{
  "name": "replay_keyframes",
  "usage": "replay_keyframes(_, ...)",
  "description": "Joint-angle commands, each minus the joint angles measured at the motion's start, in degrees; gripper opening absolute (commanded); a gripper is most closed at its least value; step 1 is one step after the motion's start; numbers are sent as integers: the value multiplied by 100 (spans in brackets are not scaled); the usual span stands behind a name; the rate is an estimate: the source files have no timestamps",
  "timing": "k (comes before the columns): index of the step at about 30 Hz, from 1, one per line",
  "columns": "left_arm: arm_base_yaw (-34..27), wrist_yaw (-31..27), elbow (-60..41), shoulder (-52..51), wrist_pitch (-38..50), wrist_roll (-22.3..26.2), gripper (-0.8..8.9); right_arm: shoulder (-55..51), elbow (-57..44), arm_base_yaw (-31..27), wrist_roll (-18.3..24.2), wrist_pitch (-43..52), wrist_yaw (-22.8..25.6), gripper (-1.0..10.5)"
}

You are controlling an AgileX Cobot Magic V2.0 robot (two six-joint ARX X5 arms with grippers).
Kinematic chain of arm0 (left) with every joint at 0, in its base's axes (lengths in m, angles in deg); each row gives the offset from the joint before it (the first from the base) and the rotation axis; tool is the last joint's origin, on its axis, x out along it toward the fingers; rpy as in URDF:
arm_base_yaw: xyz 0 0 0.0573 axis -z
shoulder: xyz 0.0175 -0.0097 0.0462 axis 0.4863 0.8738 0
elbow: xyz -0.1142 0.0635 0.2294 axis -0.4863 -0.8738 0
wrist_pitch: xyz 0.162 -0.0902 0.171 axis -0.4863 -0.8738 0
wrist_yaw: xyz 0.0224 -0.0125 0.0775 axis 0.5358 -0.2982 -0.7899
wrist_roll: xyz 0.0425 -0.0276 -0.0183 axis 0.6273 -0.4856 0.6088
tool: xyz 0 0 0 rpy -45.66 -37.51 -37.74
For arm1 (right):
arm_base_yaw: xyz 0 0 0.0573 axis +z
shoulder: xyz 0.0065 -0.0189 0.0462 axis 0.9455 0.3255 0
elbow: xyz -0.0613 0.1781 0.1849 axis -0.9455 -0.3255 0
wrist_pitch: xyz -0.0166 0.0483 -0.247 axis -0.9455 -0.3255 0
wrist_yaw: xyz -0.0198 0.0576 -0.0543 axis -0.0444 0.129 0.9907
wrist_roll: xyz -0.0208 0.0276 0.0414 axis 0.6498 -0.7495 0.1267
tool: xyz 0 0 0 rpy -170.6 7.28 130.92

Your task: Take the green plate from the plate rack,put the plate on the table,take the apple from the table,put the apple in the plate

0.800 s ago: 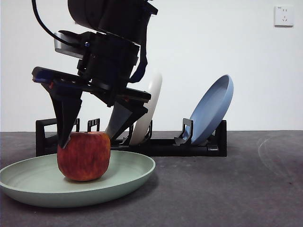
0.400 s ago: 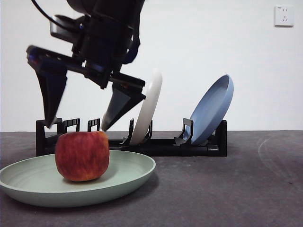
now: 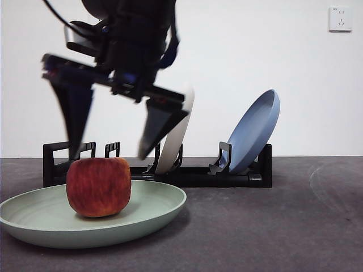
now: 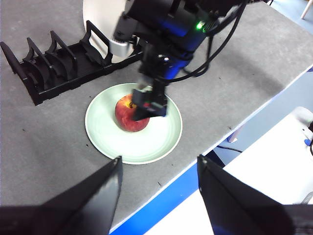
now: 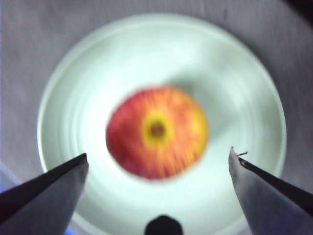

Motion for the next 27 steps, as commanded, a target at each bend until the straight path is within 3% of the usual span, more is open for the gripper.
replay_keyframes(1, 9, -20, -33, 35, 177, -72, 252, -258, 280, -175, 275, -767, 24, 479)
replay_keyframes(5, 9, -72, -33, 205, 415, -61, 252, -986, 400, -413, 490, -1574, 26, 477)
replay_keyframes(10, 9, -527, -33, 608, 774, -2, 252, -2192, 398, -649, 511, -2500, 81, 474)
replay_keyframes(19, 9, -413, -33, 1530, 1386, 306, 252, -4142, 251, -708, 238, -2551, 131, 472)
replay_keyframes(27, 4, -280, -33, 1849, 1631, 363, 251, -5169, -262, -699, -70, -2551, 133, 468)
